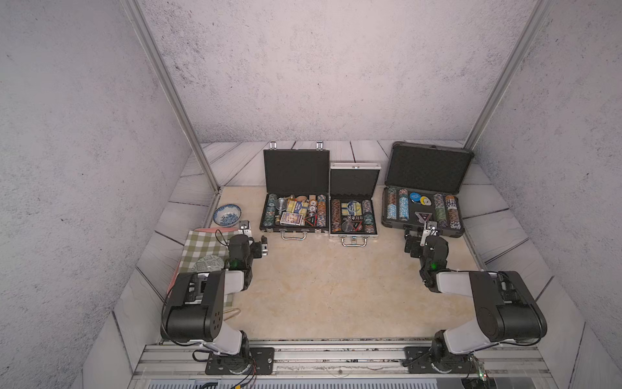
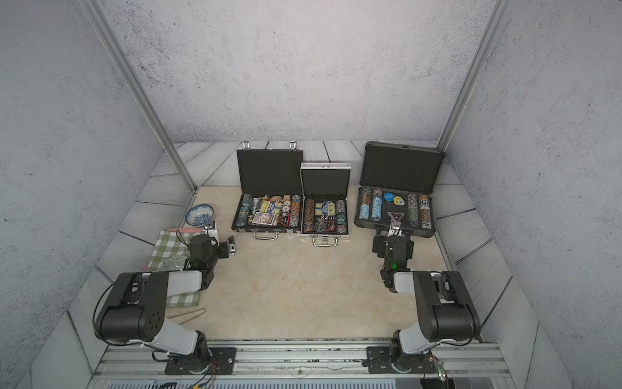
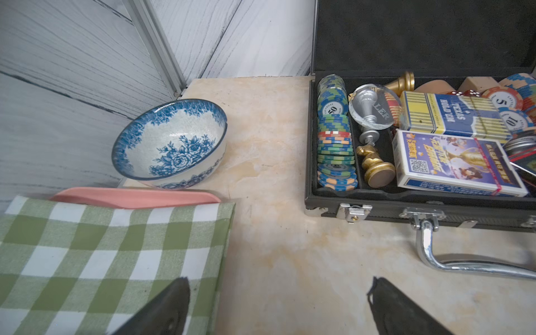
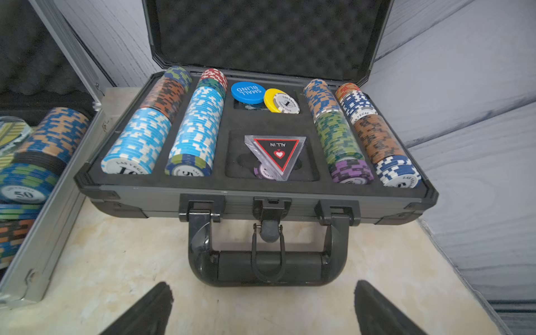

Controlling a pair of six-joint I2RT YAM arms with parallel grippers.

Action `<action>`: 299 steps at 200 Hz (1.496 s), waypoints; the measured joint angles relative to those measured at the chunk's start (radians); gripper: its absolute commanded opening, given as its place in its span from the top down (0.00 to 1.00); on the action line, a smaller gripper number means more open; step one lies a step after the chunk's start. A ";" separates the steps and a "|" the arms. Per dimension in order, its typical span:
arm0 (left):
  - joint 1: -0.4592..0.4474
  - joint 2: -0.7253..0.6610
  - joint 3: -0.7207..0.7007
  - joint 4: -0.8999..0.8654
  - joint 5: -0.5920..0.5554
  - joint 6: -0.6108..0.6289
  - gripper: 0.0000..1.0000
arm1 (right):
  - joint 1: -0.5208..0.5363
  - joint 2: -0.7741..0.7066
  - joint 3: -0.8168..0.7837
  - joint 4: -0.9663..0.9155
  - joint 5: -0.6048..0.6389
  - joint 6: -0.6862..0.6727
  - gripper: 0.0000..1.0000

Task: Close the poker set cases
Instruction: Move the poker set case to the center of the board.

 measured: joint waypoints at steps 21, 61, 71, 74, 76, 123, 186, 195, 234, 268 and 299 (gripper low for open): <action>0.000 0.000 0.000 0.000 0.000 0.000 0.01 | 0.000 0.000 0.000 0.000 0.000 0.000 0.01; 0.000 0.000 0.000 0.000 0.000 0.000 0.01 | 0.000 0.000 0.000 0.000 0.000 0.000 0.01; 0.000 0.000 0.000 0.000 0.000 0.000 0.01 | 0.000 0.000 0.000 0.000 0.000 0.000 0.01; 0.000 0.000 0.000 0.000 0.000 0.000 0.01 | 0.000 0.000 0.000 0.000 0.000 0.000 0.01; 0.000 0.000 0.000 0.000 0.000 0.000 0.01 | 0.000 0.000 0.000 0.000 0.000 0.000 0.01; 0.000 0.000 0.000 0.000 0.000 0.000 0.01 | 0.000 0.000 0.000 0.000 0.000 0.000 0.01; 0.000 0.000 0.000 0.000 0.000 0.000 0.01 | 0.000 0.000 0.000 0.000 0.000 0.001 0.01; 0.001 0.000 0.000 0.000 0.001 0.000 0.01 | 0.000 0.000 0.000 0.000 0.000 0.000 0.01; 0.024 -0.004 0.027 -0.054 0.001 -0.011 0.02 | 0.000 0.003 0.007 0.000 0.000 0.003 0.01; 0.029 -0.056 0.198 -0.273 -0.056 -0.040 0.02 | 0.000 -0.002 0.057 -0.083 -0.008 0.001 0.01; 0.020 -0.121 0.287 -0.384 -0.091 -0.077 0.04 | 0.000 -0.085 0.151 -0.268 -0.021 0.008 0.01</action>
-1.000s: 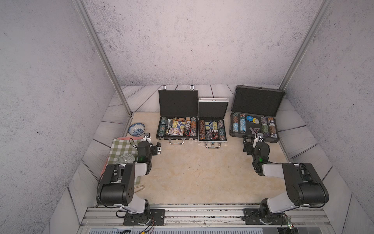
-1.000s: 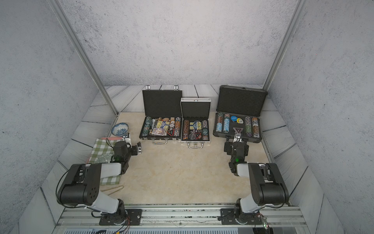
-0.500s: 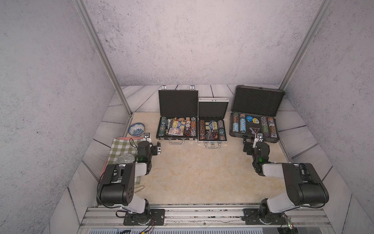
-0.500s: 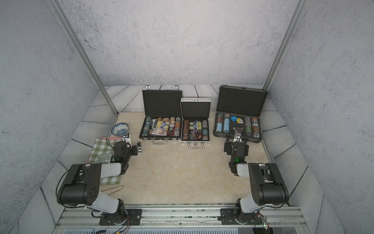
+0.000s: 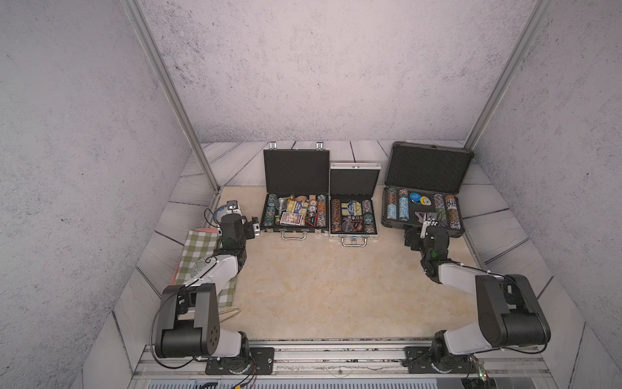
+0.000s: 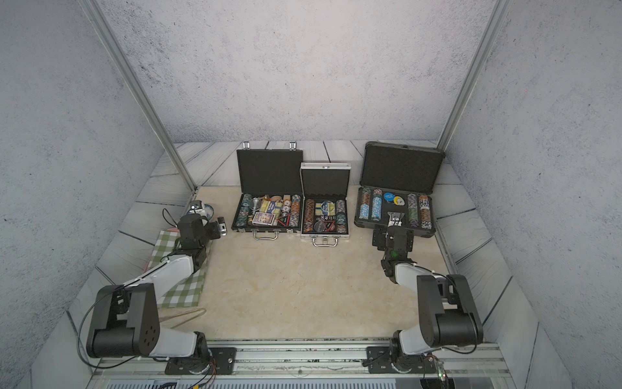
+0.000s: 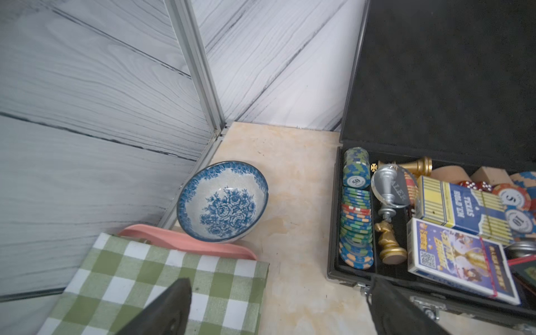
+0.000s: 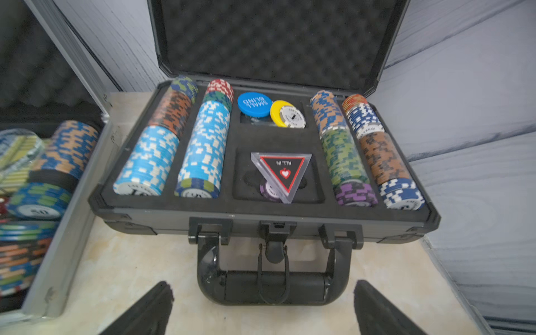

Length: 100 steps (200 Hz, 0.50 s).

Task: Close the poker set cases
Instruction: Move the poker set case to the center of the board.

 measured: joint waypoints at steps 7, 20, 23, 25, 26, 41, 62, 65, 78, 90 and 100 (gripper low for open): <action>-0.005 -0.005 0.025 -0.040 -0.010 -0.014 0.05 | 0.000 -0.035 0.014 -0.035 -0.009 0.008 0.01; -0.020 -0.008 0.077 -0.124 -0.032 -0.057 0.06 | 0.000 -0.093 0.044 -0.100 -0.033 0.029 0.00; -0.025 -0.008 0.088 -0.142 -0.037 -0.066 0.05 | 0.000 -0.104 0.053 -0.115 -0.040 0.035 0.00; -0.028 -0.008 0.096 -0.154 -0.040 -0.072 0.05 | 0.000 -0.110 0.060 -0.126 -0.044 0.040 0.01; -0.029 -0.008 0.098 -0.158 -0.041 -0.076 0.05 | 0.000 -0.114 0.064 -0.132 -0.046 0.043 0.01; -0.066 -0.008 0.157 -0.261 -0.061 -0.138 0.08 | 0.000 -0.143 0.121 -0.211 -0.090 0.076 0.04; -0.129 0.004 0.237 -0.401 -0.070 -0.243 0.10 | 0.000 -0.160 0.168 -0.287 -0.161 0.126 0.04; -0.137 0.007 0.245 -0.417 -0.071 -0.257 0.10 | 0.001 -0.162 0.171 -0.296 -0.172 0.133 0.04; -0.174 0.032 0.278 -0.486 -0.069 -0.318 0.12 | 0.008 -0.168 0.175 -0.336 -0.214 0.161 0.05; -0.203 0.063 0.294 -0.542 -0.065 -0.364 0.14 | 0.019 -0.168 0.179 -0.376 -0.245 0.182 0.05; -0.223 0.095 0.303 -0.589 -0.061 -0.392 0.17 | 0.031 -0.168 0.184 -0.410 -0.262 0.193 0.06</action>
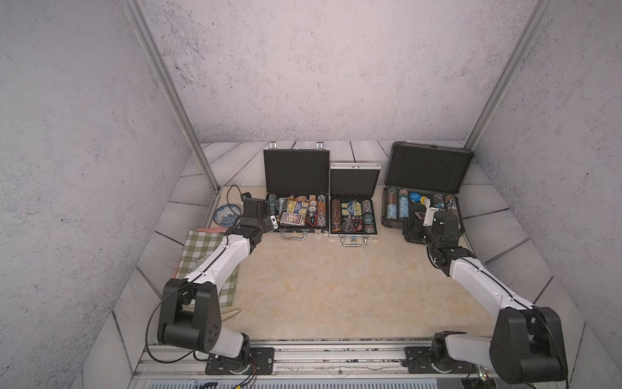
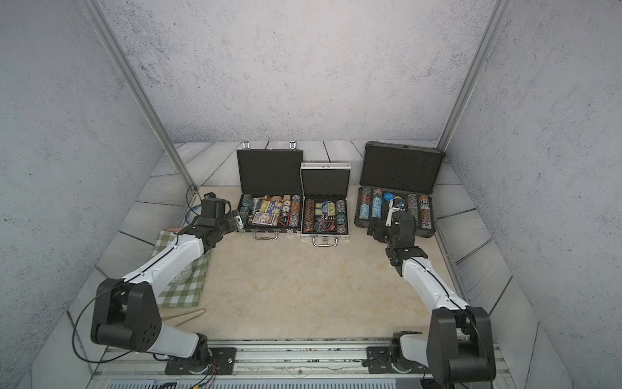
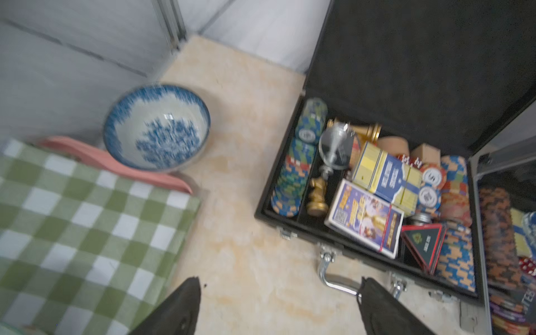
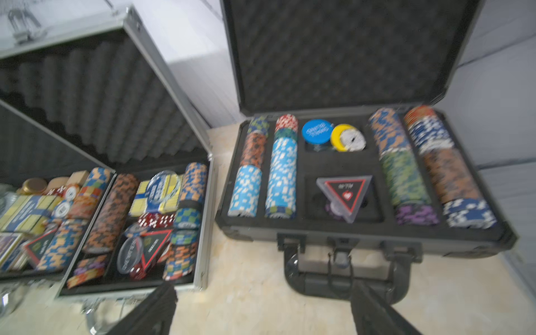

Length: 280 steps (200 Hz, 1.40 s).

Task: Close the poker set cases
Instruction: Move the poker set case to the center of the board.

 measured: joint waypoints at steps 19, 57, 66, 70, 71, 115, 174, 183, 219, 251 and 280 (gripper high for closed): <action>-0.019 0.071 0.010 -0.064 0.027 -0.029 0.26 | 0.019 0.001 0.008 -0.037 -0.025 0.017 0.08; -0.032 0.224 0.079 -0.124 0.104 -0.021 0.39 | 0.050 0.028 0.040 -0.075 -0.070 0.046 0.11; -0.038 0.246 0.095 -0.130 0.111 -0.017 0.42 | 0.058 0.039 0.053 -0.082 -0.074 0.049 0.11; -0.041 0.257 0.104 -0.132 0.112 -0.016 0.44 | 0.062 0.044 0.058 -0.084 -0.076 0.050 0.11; -0.042 0.259 0.105 -0.132 0.113 -0.015 0.44 | 0.063 0.045 0.060 -0.084 -0.076 0.050 0.12; -0.052 0.356 0.203 -0.138 0.129 0.010 0.51 | 0.116 0.072 0.103 -0.096 -0.085 0.051 0.12; -0.052 0.463 0.250 -0.145 0.133 0.031 0.57 | 0.152 0.081 0.118 -0.112 -0.085 0.050 0.12; -0.052 0.478 0.262 -0.143 0.133 0.035 0.57 | 0.155 0.081 0.118 -0.114 -0.085 0.050 0.12; -0.052 0.511 0.299 -0.138 0.129 0.054 0.59 | 0.167 0.081 0.118 -0.118 -0.084 0.050 0.12; -0.054 0.525 0.309 -0.137 0.129 0.076 0.62 | 0.179 0.087 0.120 -0.118 -0.084 0.050 0.12; -0.056 0.543 0.319 -0.126 0.125 0.102 0.66 | 0.186 0.092 0.124 -0.122 -0.085 0.050 0.12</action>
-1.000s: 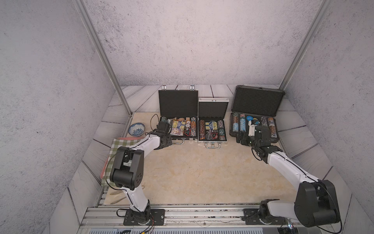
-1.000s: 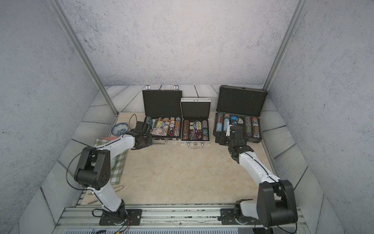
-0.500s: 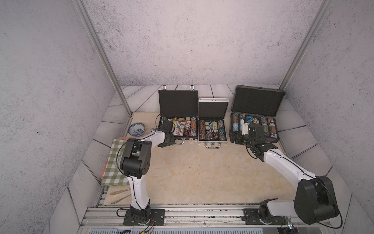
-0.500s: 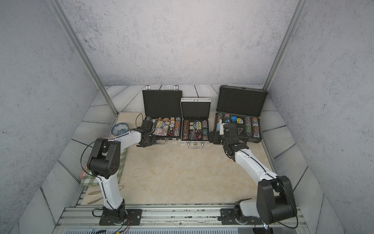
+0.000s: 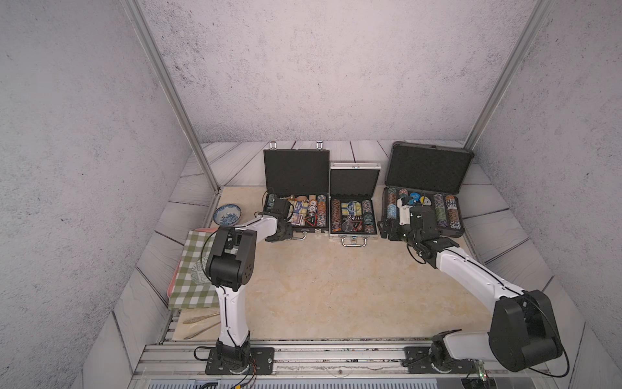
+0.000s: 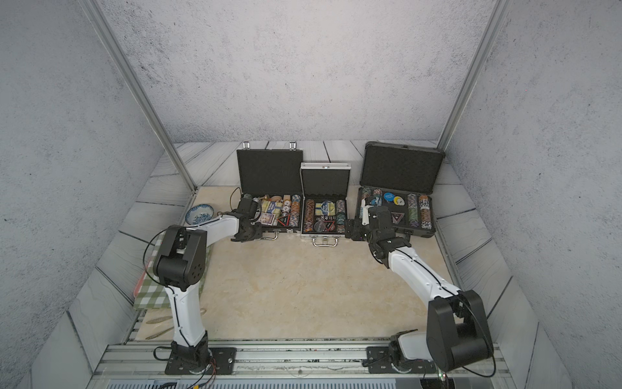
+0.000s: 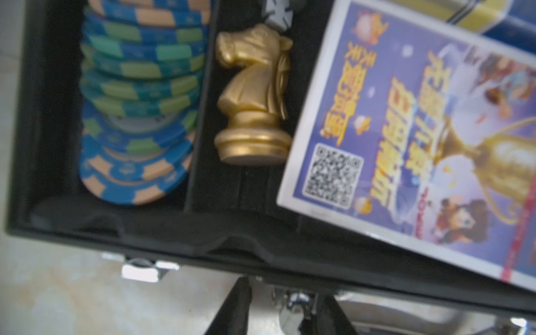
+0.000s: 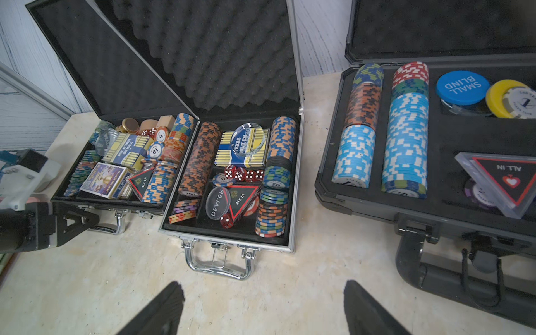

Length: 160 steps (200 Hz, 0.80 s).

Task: Close the poker set cases
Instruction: Move the poker set case to the center of the board.

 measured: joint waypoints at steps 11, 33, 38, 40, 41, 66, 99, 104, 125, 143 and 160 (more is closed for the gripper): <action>0.000 0.006 0.007 0.002 0.001 0.011 0.70 | 0.002 0.000 0.003 -0.004 0.000 0.000 0.12; -0.003 0.008 0.008 0.007 0.000 0.032 0.73 | 0.007 0.000 0.008 -0.007 0.000 -0.001 0.12; -0.004 0.008 0.008 0.008 -0.001 0.034 0.74 | 0.008 0.000 0.008 -0.007 0.000 -0.001 0.12; -0.005 0.008 0.008 0.008 -0.001 0.035 0.75 | 0.008 0.000 0.008 -0.008 -0.001 -0.002 0.12; -0.004 0.008 0.008 0.008 -0.001 0.035 0.75 | 0.008 0.000 0.008 -0.008 -0.001 -0.002 0.12; -0.006 0.005 -0.003 0.024 -0.004 0.042 0.81 | 0.013 -0.002 0.008 -0.014 -0.002 -0.005 0.12; -0.007 -0.009 -0.034 0.059 -0.012 0.041 0.82 | 0.016 -0.010 0.006 -0.029 -0.005 -0.017 0.12; -0.008 -0.012 -0.038 0.064 -0.014 0.039 0.82 | 0.016 -0.014 0.004 -0.031 -0.005 -0.020 0.12; -0.011 -0.029 -0.068 0.085 -0.027 0.029 0.83 | 0.017 -0.033 -0.008 -0.037 -0.005 -0.034 0.12; -0.012 -0.053 -0.100 0.085 -0.040 0.019 0.83 | 0.018 -0.048 -0.011 -0.044 -0.005 -0.043 0.12; -0.014 -0.074 -0.125 0.071 -0.053 0.008 0.84 | 0.018 -0.057 -0.014 -0.047 -0.005 -0.048 0.12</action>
